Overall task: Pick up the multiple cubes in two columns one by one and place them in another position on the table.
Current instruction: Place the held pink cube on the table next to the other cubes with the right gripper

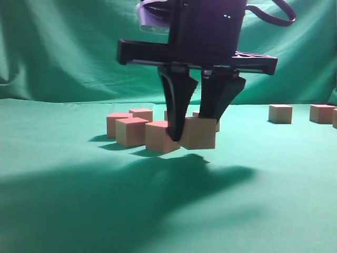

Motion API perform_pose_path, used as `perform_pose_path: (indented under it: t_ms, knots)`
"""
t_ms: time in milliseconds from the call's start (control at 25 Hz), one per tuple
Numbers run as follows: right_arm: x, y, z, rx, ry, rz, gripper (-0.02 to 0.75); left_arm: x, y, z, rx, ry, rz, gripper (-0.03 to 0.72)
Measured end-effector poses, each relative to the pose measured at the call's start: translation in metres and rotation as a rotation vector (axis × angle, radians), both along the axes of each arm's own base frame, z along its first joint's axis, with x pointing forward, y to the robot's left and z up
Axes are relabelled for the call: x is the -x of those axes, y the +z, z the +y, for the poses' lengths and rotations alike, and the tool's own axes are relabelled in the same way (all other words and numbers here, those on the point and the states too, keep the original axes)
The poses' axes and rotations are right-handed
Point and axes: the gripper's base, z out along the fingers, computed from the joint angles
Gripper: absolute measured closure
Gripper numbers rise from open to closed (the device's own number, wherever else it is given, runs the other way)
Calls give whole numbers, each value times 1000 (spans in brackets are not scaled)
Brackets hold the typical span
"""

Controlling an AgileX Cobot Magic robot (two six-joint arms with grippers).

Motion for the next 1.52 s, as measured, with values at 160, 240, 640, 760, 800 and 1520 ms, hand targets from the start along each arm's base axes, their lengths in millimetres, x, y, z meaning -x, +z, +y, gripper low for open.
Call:
perform_pose_path:
  t_ms: [160,240,640,760,800,1520]
  knots:
    - [-3,-2,-1,20,-3,-26,482,0,0,0,0,0,0,688]
    - [-4,-6,-1,35,-3,-30,482,0,0,0,0,0,0,688]
    - [-5,-12,-1,47,-6,-25,482,0,0,0,0,0,0,688]
    - [-5,-12,-1,47,-6,-25,482,0,0,0,0,0,0,688]
    - [-5,-12,-1,47,-6,-25,482,0,0,0,0,0,0,688]
    - [-14,43,6,166,-29,62,221,0,0,0,0,0,0,688]
